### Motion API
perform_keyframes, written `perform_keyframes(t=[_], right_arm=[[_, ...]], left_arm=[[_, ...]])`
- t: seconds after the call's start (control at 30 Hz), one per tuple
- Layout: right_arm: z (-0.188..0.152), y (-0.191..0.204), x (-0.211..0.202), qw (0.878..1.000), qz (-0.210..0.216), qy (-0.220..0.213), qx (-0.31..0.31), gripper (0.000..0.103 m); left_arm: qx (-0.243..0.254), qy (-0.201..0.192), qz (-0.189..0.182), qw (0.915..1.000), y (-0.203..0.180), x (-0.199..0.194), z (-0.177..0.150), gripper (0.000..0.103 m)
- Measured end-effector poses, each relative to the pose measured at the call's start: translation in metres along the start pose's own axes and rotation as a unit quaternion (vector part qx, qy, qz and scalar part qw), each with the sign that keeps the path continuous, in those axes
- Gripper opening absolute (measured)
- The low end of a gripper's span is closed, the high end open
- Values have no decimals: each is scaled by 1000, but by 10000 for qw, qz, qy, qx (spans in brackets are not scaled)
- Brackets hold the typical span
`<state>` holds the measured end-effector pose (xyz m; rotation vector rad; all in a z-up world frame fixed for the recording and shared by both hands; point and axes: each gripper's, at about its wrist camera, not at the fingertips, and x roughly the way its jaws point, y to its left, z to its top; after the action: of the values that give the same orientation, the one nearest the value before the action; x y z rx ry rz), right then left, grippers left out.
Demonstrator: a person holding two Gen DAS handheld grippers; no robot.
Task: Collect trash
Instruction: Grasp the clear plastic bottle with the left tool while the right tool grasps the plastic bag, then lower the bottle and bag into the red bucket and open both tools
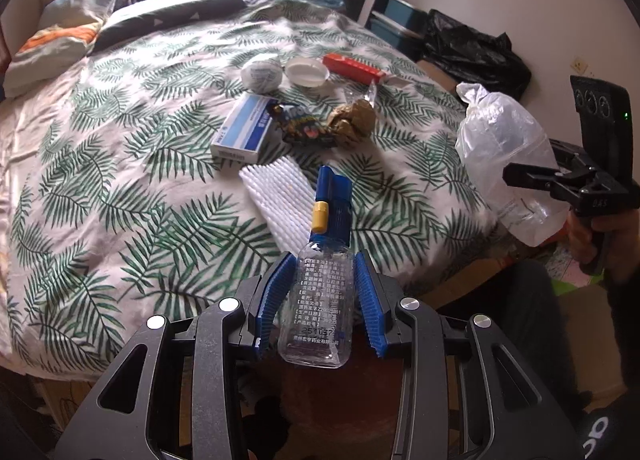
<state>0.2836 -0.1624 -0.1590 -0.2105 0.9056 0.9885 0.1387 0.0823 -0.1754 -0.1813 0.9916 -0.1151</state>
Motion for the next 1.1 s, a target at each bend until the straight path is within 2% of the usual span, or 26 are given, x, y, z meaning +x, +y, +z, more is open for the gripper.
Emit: perform_keyframes(t=[0.17, 0.3, 0.37, 0.47, 0.7, 0.83, 0.93, 1.1], right_arm=[[-36, 28, -15, 9987, 405, 317, -43, 75], [-74, 43, -3, 9954, 475, 811, -196, 75], [-94, 46, 12, 9920, 494, 1141, -222, 75], [-120, 47, 43, 9842, 459, 1683, -307, 75], [-178, 48, 121, 9583, 363, 2789, -504, 75], [-199, 45, 153, 9458, 312, 3185, -546, 75], [-212, 43, 171, 9380, 327, 3410, -536, 75], [-229, 41, 188, 9268, 403, 3689, -578, 76]], left_arm=[[177, 521, -179, 9983, -33, 3, -48, 36], [208, 1168, -298, 9925, -44, 31, -93, 36], [-19, 1533, -372, 9875, -41, 51, -114, 36], [-466, 1916, -773, 9773, -33, 82, -137, 36], [-766, 2792, -779, 9540, -35, 150, -176, 36], [-933, 3061, -729, 9446, -31, 179, -192, 36], [-1250, 3113, -854, 9382, -25, 190, -201, 37], [-1270, 3211, -812, 9350, -23, 202, -210, 37]])
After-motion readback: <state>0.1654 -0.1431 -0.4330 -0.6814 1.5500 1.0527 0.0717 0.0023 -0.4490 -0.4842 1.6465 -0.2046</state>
